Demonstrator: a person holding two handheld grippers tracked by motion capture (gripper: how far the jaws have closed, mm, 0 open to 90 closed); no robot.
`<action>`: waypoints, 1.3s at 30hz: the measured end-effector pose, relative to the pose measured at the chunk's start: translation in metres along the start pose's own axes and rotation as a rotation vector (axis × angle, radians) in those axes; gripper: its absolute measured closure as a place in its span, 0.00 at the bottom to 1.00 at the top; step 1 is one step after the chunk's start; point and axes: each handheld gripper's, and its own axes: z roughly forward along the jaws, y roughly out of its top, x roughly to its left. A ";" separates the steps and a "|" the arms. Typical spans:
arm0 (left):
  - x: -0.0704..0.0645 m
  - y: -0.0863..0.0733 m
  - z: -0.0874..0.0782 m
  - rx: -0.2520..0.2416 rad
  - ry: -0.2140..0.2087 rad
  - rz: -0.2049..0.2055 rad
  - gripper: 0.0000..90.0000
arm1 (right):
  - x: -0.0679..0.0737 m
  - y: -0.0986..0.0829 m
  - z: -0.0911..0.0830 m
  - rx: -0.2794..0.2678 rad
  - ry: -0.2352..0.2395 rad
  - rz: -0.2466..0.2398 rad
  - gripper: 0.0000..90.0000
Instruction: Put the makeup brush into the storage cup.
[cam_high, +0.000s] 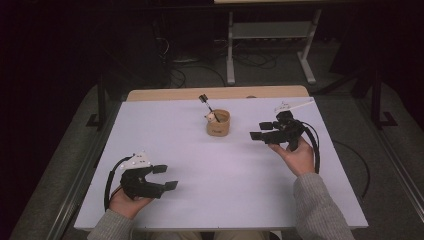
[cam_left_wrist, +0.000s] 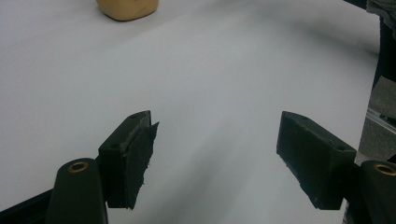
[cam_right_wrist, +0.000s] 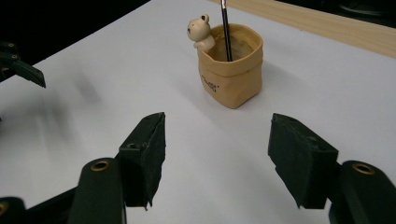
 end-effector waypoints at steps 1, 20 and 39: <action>0.000 0.000 0.000 0.002 0.001 0.002 0.30 | 0.001 -0.001 -0.001 0.000 0.002 0.006 0.39; 0.001 -0.001 0.001 0.010 0.005 0.002 0.28 | 0.002 -0.024 -0.013 -0.011 -0.003 0.012 0.38; 0.002 -0.001 0.000 0.004 0.014 0.000 0.26 | 0.012 -0.041 -0.023 -0.011 -0.001 -0.013 0.34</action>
